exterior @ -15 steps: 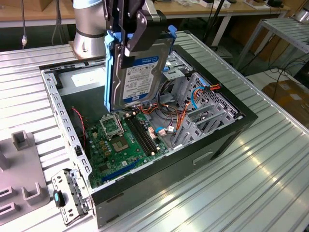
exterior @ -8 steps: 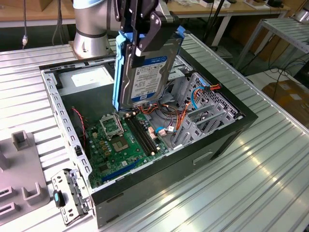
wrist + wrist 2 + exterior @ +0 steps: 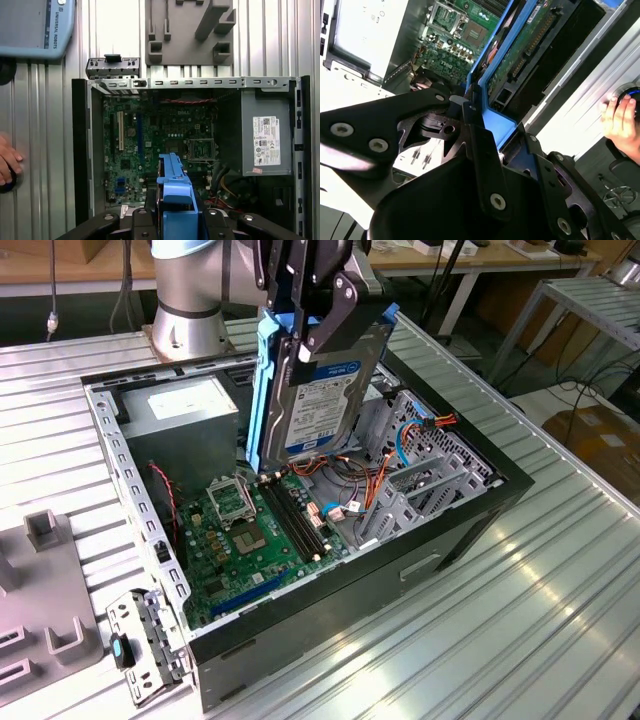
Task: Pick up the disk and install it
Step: 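Insert the disk into the insertion slot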
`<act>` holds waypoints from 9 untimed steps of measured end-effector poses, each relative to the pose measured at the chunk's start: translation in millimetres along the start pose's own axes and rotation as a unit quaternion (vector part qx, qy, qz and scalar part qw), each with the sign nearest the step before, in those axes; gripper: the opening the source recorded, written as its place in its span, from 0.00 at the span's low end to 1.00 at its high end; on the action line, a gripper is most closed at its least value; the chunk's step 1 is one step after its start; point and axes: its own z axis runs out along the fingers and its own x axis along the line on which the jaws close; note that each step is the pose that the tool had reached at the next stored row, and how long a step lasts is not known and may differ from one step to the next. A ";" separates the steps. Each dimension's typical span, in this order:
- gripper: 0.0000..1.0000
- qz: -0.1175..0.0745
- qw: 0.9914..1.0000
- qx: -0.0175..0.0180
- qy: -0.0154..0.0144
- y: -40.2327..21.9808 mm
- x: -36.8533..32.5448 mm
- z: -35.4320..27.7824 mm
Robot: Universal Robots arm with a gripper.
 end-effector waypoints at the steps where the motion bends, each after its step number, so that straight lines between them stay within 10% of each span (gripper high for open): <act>1: 0.37 0.000 1.000 0.000 0.000 -0.1 1.5 0.1; 9: 0.37 0.000 1.000 0.000 0.000 -0.8 17.6 0.4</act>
